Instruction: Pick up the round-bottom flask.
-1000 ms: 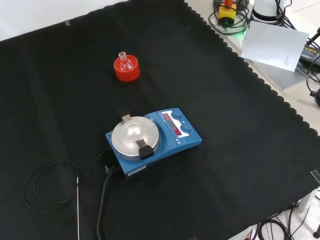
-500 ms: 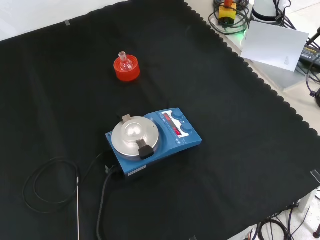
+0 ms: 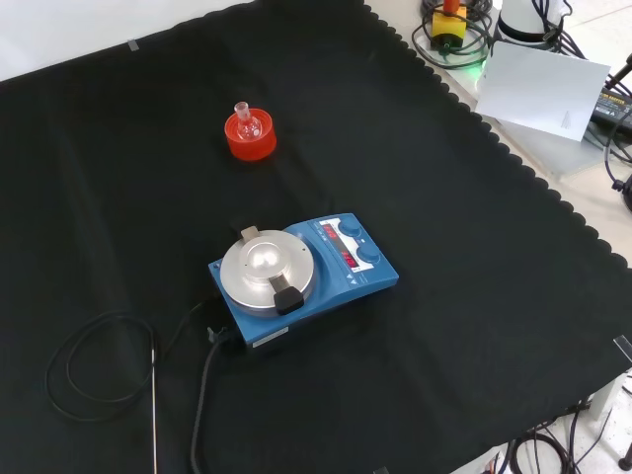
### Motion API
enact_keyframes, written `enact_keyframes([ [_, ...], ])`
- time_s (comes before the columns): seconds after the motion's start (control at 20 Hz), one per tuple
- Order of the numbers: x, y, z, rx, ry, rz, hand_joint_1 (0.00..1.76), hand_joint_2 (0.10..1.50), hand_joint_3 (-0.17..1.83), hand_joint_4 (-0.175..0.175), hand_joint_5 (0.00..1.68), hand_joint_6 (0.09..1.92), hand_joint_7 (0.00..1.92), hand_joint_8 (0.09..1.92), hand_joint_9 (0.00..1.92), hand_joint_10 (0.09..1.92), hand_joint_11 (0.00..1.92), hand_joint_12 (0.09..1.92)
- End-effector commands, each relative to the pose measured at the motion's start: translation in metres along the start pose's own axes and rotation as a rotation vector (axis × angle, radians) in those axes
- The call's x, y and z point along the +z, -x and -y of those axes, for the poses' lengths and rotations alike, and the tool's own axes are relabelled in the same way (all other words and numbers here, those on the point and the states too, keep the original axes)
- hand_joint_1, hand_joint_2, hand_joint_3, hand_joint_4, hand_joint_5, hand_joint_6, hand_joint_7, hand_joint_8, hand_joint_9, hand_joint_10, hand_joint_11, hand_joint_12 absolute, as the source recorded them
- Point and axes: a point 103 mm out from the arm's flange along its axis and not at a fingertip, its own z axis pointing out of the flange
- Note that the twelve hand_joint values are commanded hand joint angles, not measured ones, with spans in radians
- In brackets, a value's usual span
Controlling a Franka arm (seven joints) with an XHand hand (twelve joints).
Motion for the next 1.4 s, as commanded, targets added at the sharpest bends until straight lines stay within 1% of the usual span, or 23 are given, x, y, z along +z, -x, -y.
enact_keyframes([
  [0.05, 0.028, 0.018, -0.045, 0.018, 0.012, -0.061, 0.28, 1.26, 0.3, -0.023, 0.4, 0.31, 0.16, 0.65, 0.3, 0.72, 0.07, 1.41],
  [0.15, 0.038, 0.023, -0.051, 0.025, 0.009, -0.06, 0.35, 1.23, 0.29, -0.025, 0.4, 0.31, 0.17, 0.65, 0.31, 0.72, 0.08, 1.41],
  [0.25, 0.05, 0.029, -0.056, 0.033, 0.027, -0.089, 0.45, 1.18, 0.28, -0.028, 0.41, 0.32, 0.18, 0.66, 0.32, 0.72, 0.09, 1.41],
  [0.3, 0.058, 0.031, -0.058, 0.035, 0.025, -0.092, 0.5, 1.15, 0.28, -0.032, 0.42, 0.32, 0.19, 0.66, 0.33, 0.72, 0.11, 1.4],
  [0.45, 0.077, 0.039, -0.066, 0.044, -0.005, -0.103, 0.6, 1.04, 0.4, -0.04, 0.47, 0.34, 0.22, 0.68, 0.37, 0.71, 0.14, 1.39],
  [0.65, 0.099, 0.047, -0.075, 0.059, -0.037, -0.1, 0.63, 0.95, 0.51, -0.044, 0.48, 0.33, 0.23, 0.69, 0.38, 0.71, 0.15, 1.39],
  [0.8, 0.121, 0.055, -0.08, 0.06, -0.035, -0.137, 0.65, 0.88, 0.54, -0.044, 0.46, 0.29, 0.23, 0.69, 0.39, 0.71, 0.16, 1.39],
  [1.0, 0.146, 0.062, -0.085, 0.076, -0.054, -0.152, 0.71, 0.79, 0.57, -0.044, 0.45, 0.24, 0.23, 0.7, 0.39, 0.72, 0.17, 1.39],
  [1.15, 0.163, 0.064, -0.087, 0.082, -0.073, -0.152, 0.74, 0.76, 0.57, -0.045, 0.46, 0.23, 0.23, 0.71, 0.4, 0.72, 0.17, 1.39],
  [1.4, 0.184, 0.064, -0.092, 0.09, -0.1, -0.161, 0.76, 0.73, 0.6, -0.046, 0.48, 0.21, 0.24, 0.71, 0.4, 0.72, 0.17, 1.39],
])
